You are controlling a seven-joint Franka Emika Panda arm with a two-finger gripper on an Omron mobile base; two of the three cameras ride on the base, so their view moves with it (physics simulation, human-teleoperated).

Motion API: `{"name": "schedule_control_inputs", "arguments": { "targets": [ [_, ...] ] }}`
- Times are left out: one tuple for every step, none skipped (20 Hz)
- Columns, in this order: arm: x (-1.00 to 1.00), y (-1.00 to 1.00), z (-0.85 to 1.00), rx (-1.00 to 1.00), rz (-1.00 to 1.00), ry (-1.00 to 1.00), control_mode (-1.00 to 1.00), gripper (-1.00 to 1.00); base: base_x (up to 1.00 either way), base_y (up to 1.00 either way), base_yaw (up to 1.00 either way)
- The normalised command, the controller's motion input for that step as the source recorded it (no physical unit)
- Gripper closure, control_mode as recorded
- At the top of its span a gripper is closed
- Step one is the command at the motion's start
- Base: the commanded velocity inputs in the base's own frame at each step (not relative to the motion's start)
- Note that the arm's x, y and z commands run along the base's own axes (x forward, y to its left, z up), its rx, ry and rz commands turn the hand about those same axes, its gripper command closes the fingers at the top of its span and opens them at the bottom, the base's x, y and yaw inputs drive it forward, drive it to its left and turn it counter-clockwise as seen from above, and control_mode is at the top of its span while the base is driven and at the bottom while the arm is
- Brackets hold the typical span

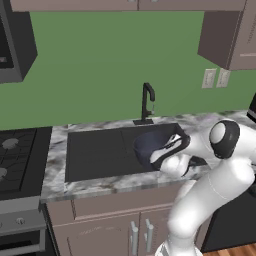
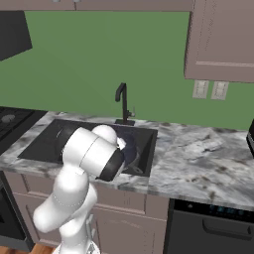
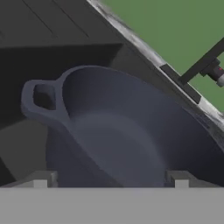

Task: Move the pot and pan from the stove into the sink.

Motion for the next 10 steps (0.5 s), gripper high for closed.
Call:
{"name": "schedule_control_inputs", "arguments": {
  "targets": [
    [0.10, 0.12, 0.74, 0.04, -0.07, 0.00, -1.00, -1.00, 0.00, 0.00, 0.00],
    [0.11, 0.13, 0.76, 0.03, -0.07, 0.00, -1.00, -1.00, 0.00, 0.00, 0.00],
    [0.12, 0.15, 0.79, 0.03, -0.08, 0.00, -1.00, -1.00, 0.00, 0.00, 0.00],
    [0.16, 0.18, 0.81, 0.03, -0.08, 0.00, -1.00, -1.00, 0.00, 0.00, 0.00],
    [0.17, 0.18, 0.84, 0.03, -0.07, 0.00, -1.00, -1.00, 0.00, 0.00, 0.00],
    [0.21, 0.20, 0.87, 0.03, -0.07, 0.00, -1.00, -1.00, 0.00, 0.00, 0.00],
    [0.21, 0.21, 0.88, 0.03, -0.07, 0.00, -1.00, -1.00, 0.00, 0.00, 0.00],
    [0.23, 0.22, 0.90, 0.02, -0.08, 0.00, -1.00, -1.00, 0.00, 0.00, 0.00],
    [0.24, 0.26, 0.89, 0.01, -0.09, 0.00, -1.00, -1.00, 0.00, 0.00, 0.00],
    [0.25, 0.28, 0.89, 0.01, -0.09, 0.00, -1.00, -1.00, 0.00, 0.00, 0.00]
  ]
}}
